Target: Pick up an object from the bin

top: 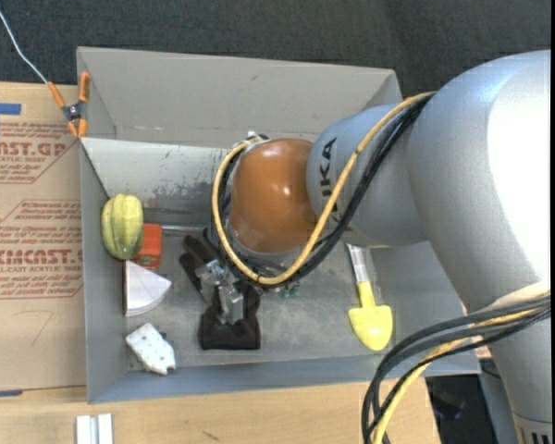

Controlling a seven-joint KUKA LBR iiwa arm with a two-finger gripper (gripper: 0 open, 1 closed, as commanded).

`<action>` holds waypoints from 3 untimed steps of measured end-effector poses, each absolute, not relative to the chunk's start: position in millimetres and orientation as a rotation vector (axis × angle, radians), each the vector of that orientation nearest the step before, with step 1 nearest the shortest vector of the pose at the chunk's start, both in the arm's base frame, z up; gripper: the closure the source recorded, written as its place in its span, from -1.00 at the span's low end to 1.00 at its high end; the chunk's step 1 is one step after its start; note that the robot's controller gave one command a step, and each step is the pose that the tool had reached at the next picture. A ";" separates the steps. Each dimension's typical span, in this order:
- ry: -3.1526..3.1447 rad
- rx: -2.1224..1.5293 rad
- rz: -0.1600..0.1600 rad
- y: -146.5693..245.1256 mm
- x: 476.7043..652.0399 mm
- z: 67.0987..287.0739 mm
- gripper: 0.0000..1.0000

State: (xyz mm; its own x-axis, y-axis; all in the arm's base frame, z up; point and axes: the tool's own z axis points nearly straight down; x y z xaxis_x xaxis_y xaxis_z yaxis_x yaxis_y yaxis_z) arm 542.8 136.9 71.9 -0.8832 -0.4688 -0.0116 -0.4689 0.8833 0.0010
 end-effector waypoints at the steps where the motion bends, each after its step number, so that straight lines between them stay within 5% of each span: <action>1: 3.038 -0.757 0.006 137.0 542.8 71.9 1.00; 3: 3.038 -0.757 0.006 137.0 542.9 71.8 1.00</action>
Offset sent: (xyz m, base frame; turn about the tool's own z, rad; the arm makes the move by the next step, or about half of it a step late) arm 0.0000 0.0000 0.0000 0.0000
